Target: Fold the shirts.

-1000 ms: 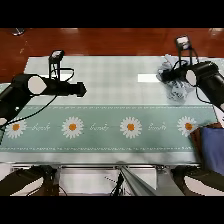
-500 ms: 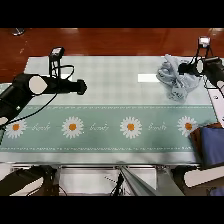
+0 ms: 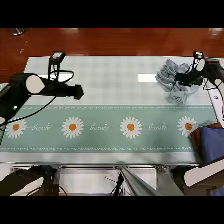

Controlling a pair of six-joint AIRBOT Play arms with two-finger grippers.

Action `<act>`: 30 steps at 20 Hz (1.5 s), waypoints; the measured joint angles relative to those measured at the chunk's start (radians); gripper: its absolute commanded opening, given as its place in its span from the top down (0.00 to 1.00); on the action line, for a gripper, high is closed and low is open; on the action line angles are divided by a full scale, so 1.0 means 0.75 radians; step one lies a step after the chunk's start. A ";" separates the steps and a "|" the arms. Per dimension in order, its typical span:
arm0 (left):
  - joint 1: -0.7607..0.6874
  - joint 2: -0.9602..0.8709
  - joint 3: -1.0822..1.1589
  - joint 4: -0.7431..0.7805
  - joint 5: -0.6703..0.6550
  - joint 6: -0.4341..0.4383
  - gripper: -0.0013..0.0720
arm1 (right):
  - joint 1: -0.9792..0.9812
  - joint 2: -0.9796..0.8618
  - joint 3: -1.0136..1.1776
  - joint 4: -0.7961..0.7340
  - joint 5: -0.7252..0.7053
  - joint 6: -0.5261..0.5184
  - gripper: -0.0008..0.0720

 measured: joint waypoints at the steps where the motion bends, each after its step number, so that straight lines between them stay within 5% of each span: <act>1: 0.031 0.024 0.000 0.014 -0.090 0.007 0.02 | 0.001 0.046 0.022 0.032 0.013 -0.032 0.96; 7: 0.179 0.400 -0.023 -0.013 -0.448 0.065 0.02 | 0.026 0.476 0.215 0.287 0.058 -0.219 0.96; 12: 0.209 0.794 -0.181 -0.090 -0.436 0.079 0.03 | 0.161 0.817 0.341 0.382 0.054 -0.356 0.96; 17: 0.216 0.931 -0.390 -0.202 -0.339 0.080 0.03 | 0.399 1.011 0.396 0.407 0.179 -0.418 0.96; 23: 0.217 0.936 -0.531 -0.356 -0.159 0.083 0.03 | 0.808 1.056 0.101 0.413 0.337 -0.342 0.96; 29: 0.217 0.905 -0.556 -0.390 -0.109 0.084 0.03 | 1.169 0.853 -0.394 0.512 -0.016 -0.132 0.96; 30: 0.217 0.902 -0.557 -0.392 -0.110 0.084 0.03 | 1.204 0.792 -0.428 0.558 -0.076 -0.111 0.87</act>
